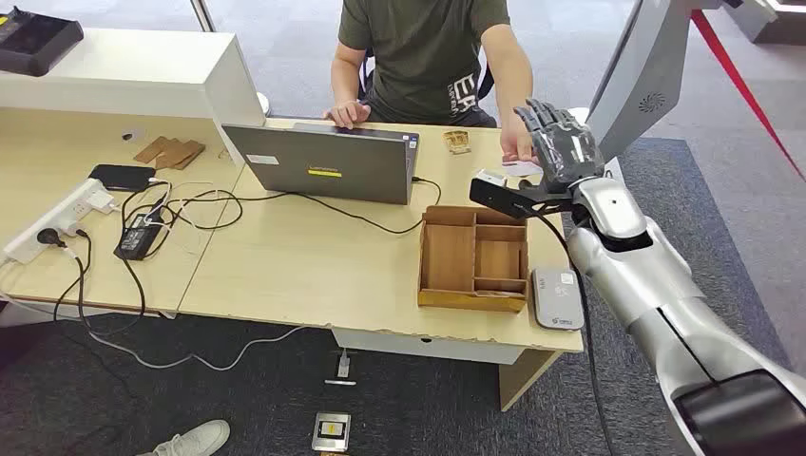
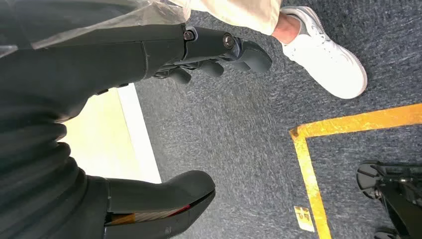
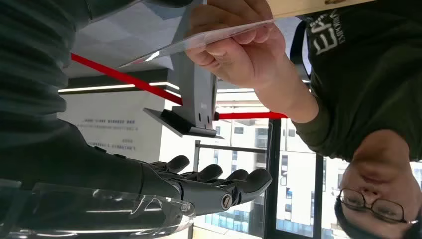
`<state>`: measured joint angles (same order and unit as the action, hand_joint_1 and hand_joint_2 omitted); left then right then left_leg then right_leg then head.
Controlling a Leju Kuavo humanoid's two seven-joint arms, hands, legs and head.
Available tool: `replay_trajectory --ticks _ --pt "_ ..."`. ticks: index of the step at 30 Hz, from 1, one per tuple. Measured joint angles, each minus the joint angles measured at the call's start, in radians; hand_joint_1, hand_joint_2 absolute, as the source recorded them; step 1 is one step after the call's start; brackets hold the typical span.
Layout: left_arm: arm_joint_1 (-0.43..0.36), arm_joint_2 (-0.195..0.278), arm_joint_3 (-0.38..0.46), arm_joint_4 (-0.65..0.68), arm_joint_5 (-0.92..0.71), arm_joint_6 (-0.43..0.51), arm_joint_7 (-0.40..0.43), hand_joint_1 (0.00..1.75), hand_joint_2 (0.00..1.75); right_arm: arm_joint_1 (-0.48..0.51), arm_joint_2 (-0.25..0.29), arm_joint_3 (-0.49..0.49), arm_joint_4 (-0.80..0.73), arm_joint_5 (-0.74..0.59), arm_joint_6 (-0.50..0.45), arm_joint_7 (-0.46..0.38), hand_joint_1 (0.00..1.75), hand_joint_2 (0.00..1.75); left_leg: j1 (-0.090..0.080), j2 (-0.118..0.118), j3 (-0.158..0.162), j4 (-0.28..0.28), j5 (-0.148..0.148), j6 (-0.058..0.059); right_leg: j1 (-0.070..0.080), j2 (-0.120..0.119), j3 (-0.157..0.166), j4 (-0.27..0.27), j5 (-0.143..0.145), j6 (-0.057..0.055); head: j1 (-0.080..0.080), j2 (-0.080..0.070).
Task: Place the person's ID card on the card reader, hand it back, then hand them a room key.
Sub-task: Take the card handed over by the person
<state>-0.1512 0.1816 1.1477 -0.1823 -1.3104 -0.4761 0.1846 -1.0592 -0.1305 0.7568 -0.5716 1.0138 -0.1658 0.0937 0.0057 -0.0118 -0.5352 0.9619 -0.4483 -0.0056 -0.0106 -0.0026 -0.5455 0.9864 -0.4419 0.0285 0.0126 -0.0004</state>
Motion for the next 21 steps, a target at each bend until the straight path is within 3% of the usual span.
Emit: replay_trajectory --ticks 7,11,21 --pt "0.001 0.0 0.0 0.0 -0.002 0.0 0.001 0.0 1.75 -0.003 -0.001 0.015 0.019 0.019 0.032 0.045 0.0 1.75 0.0 0.0 0.0 0.0 0.0 0.0 0.0 0.0 0.0 0.0 0.0 0.0 0.0 0.0" --pt "0.002 0.0 0.0 0.0 -0.002 0.0 0.003 0.0 1.75 -0.009 -0.002 0.023 0.03 0.023 0.043 0.055 1.73 1.75 0.0 0.0 0.0 0.0 0.0 0.0 0.0 0.0 0.0 0.0 0.0 0.0 0.0 0.0" --pt "0.003 0.0 0.0 0.0 -0.002 0.0 0.003 0.0 1.75 -0.013 -0.009 0.037 0.038 0.029 0.059 0.073 1.75 1.75 0.0 0.001 0.0 0.0 0.0 0.0 0.0 0.0 0.0 0.0 0.0 0.0 0.0 0.0"
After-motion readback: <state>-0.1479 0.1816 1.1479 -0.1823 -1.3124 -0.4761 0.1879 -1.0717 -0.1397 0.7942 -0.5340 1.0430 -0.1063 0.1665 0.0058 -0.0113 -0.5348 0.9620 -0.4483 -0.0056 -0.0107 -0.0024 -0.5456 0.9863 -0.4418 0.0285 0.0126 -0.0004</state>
